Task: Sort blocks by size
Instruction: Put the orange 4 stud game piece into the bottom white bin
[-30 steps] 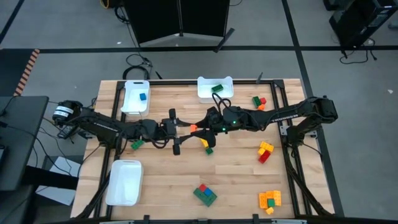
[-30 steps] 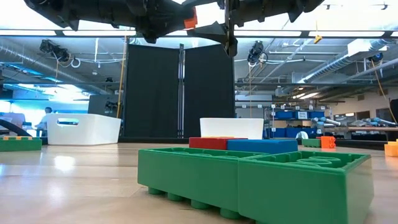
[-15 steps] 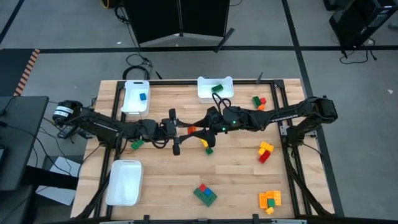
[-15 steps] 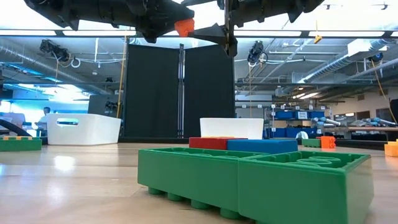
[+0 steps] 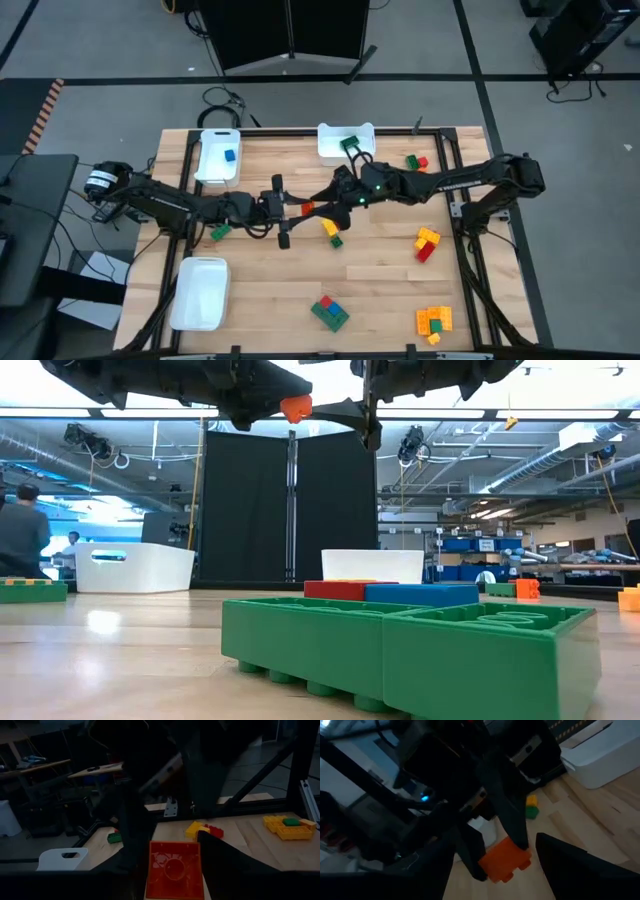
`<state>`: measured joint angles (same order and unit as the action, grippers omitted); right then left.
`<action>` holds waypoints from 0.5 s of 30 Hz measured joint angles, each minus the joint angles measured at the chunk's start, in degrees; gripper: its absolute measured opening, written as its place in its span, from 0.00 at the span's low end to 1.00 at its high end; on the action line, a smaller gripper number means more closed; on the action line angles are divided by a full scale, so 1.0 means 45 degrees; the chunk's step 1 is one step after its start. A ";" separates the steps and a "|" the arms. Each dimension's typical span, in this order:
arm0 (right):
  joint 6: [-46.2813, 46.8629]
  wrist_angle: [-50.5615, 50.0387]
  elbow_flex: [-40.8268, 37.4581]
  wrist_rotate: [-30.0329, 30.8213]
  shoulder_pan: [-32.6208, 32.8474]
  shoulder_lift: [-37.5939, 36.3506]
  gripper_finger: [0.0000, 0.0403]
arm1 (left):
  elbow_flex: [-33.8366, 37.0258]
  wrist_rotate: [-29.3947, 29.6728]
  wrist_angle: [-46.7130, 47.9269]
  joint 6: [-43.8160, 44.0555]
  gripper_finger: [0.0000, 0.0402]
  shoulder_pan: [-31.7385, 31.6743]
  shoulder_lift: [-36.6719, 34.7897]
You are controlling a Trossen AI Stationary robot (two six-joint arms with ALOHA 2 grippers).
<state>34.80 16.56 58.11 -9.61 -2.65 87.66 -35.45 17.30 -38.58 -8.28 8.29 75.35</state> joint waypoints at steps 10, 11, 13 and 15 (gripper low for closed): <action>0.0043 -0.4336 0.0000 -0.0443 -0.0551 -0.1497 0.71 | -0.0084 0.0153 0.1441 0.0171 0.40 0.0078 -0.0599; 0.0047 -0.5006 0.0000 -0.0379 -0.0547 -0.1658 0.71 | -0.0163 0.0357 0.2123 0.0336 0.40 0.0078 -0.0847; 0.0147 -0.6220 0.0000 -0.0047 -0.0483 -0.1967 0.70 | -0.0354 0.0677 0.4007 0.0928 0.40 0.0087 -0.1415; 0.0239 -0.7319 0.0000 0.0422 -0.0329 -0.2193 0.70 | -0.0610 0.0898 0.5845 0.1739 0.40 0.0087 -0.2056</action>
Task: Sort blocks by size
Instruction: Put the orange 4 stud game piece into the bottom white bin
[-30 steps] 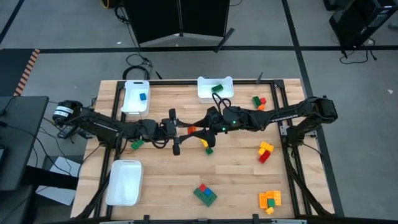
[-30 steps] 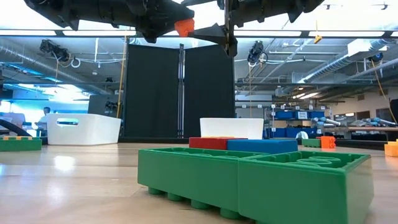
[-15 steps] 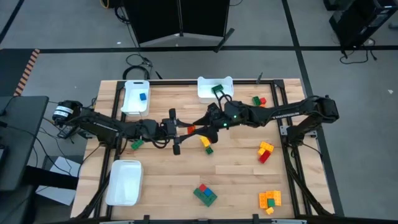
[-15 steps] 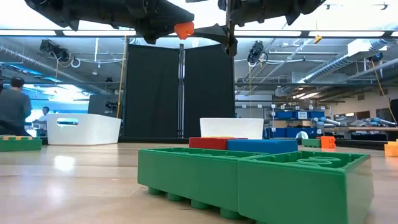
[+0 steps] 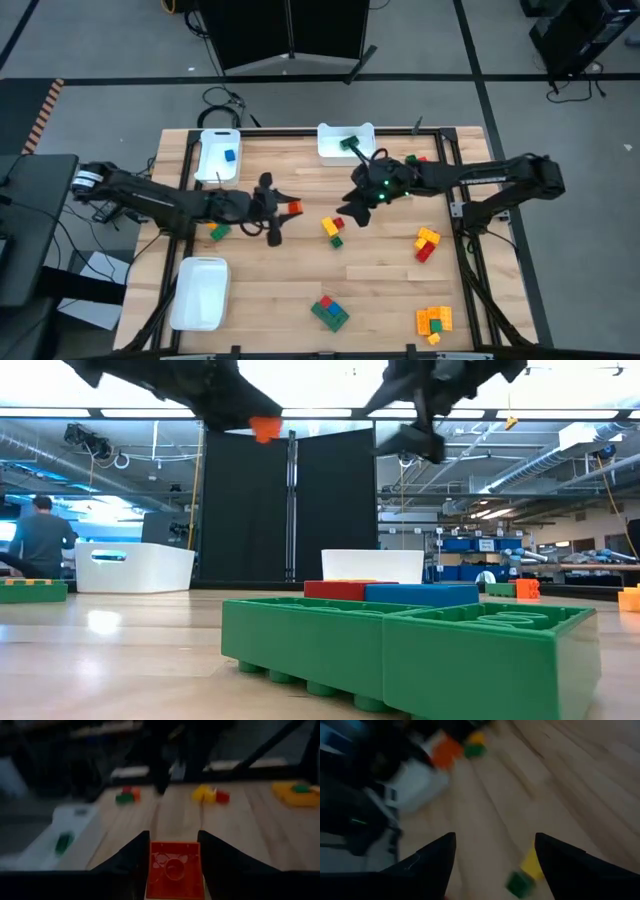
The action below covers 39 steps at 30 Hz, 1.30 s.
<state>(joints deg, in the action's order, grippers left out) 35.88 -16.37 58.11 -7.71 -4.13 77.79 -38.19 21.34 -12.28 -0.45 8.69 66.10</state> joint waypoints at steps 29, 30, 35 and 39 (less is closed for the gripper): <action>0.1084 -0.1013 -0.2241 0.3790 0.2199 -0.0002 0.68 | -0.3478 -0.4969 1.9156 1.8815 0.40 0.3222 -0.1361; 0.1135 -0.0994 -0.2305 0.3779 0.2269 -0.0002 0.67 | -0.3478 -0.4974 1.8991 1.9212 0.40 0.3612 -0.1334; 0.1117 -0.0774 -0.2477 0.3718 0.2595 -0.0002 0.67 | -0.3473 -0.4959 1.8538 1.9955 0.40 0.5538 -0.0784; 0.0991 -0.0462 -0.2477 0.3708 0.2727 -0.0002 0.67 | -0.3473 -0.4927 1.7741 1.7928 0.40 0.6889 0.0037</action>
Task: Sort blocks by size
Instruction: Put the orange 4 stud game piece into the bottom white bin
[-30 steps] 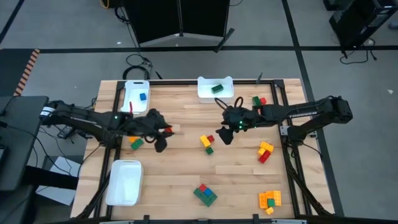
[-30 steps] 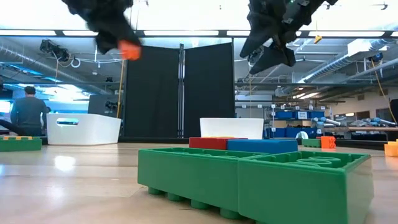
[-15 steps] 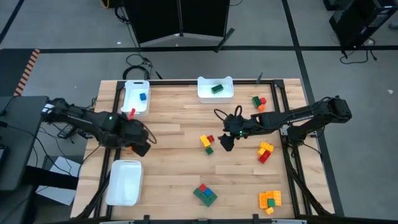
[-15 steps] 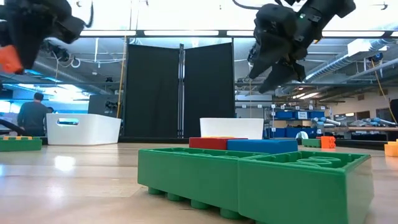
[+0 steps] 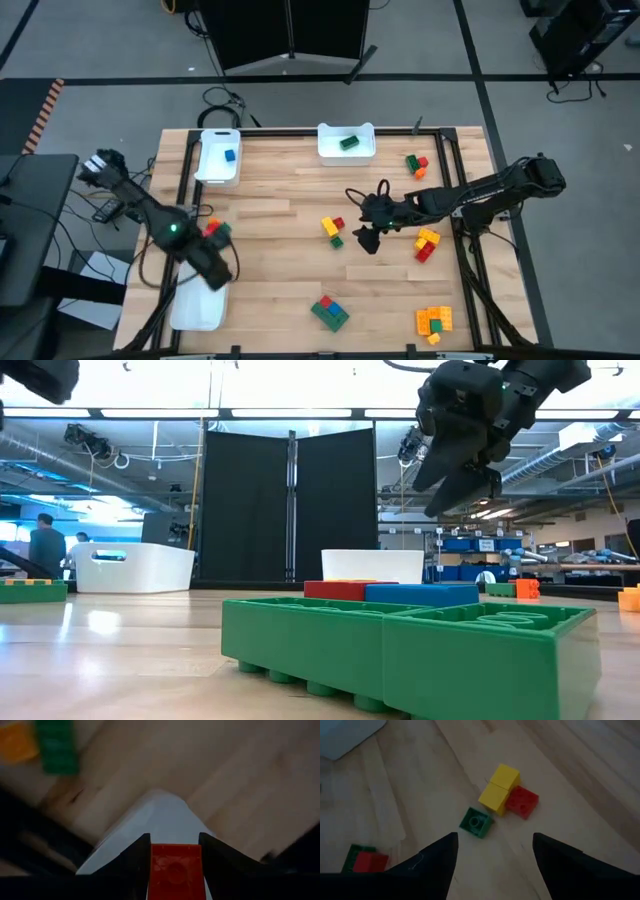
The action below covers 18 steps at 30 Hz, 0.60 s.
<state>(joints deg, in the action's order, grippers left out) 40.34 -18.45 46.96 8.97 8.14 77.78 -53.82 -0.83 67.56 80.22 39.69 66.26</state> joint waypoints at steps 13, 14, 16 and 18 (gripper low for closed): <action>0.0843 0.1899 0.0002 -0.0065 0.0009 0.0000 0.66 | 0.0016 0.0191 -0.0308 -0.5821 0.40 0.2639 0.3012; 0.1019 0.2072 0.0003 -0.0051 0.0009 0.0000 0.66 | 0.0083 0.0455 -0.0551 -0.5917 0.40 0.2796 0.3161; 0.1481 0.2404 0.0003 0.0021 0.0009 0.0000 0.66 | 0.0356 0.0644 -0.1524 -0.6026 0.40 0.3027 0.3373; 0.1917 0.2716 0.0005 0.0044 0.0009 0.0000 0.66 | 0.0761 0.0644 -0.2798 -0.6026 0.40 0.3229 0.3510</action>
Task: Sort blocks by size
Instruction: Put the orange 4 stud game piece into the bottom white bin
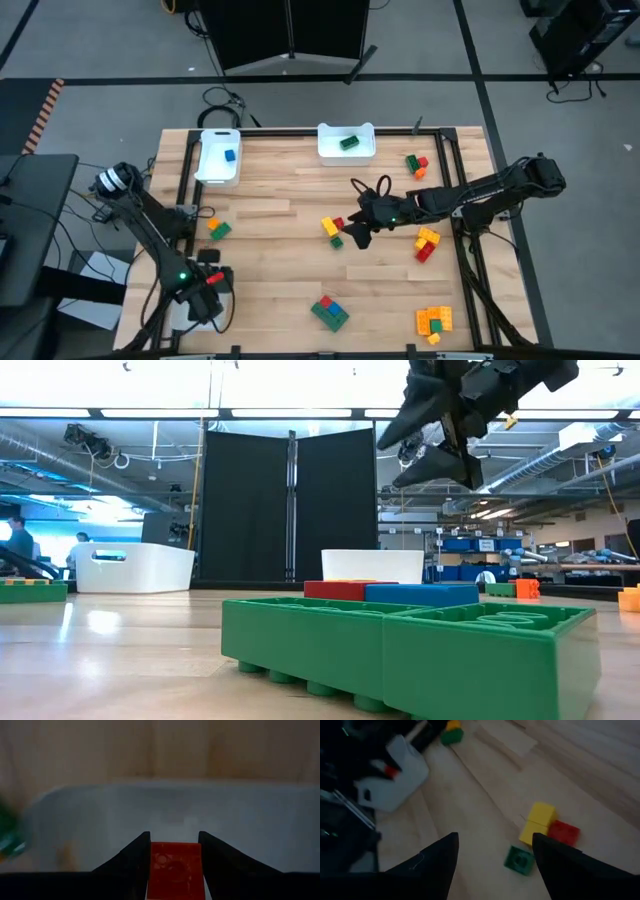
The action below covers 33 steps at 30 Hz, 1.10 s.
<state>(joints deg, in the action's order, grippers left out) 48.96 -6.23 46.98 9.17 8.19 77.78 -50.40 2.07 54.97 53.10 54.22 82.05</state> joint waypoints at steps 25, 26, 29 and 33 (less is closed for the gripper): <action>0.0907 0.1287 0.0005 0.0415 0.0000 0.0000 0.63 | 0.1732 0.0241 -0.2486 0.0983 0.47 0.1218 0.0191; 0.0910 0.1284 0.0005 0.0418 0.0000 0.0000 0.63 | 0.1801 0.0226 -0.2560 0.1006 0.49 0.1218 0.0186; 0.0926 0.1284 0.0005 0.0415 0.0015 0.0000 0.63 | 0.1857 0.0179 -0.2515 0.1015 0.56 0.1218 0.0186; 0.0993 0.1284 0.0005 0.0396 0.0019 0.0000 0.62 | 0.1857 0.0141 -0.2354 0.1015 0.66 0.1218 0.0186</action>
<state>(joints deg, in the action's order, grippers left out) 53.43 -0.45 47.00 10.95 8.27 77.78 -42.04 2.71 44.37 57.67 59.70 82.89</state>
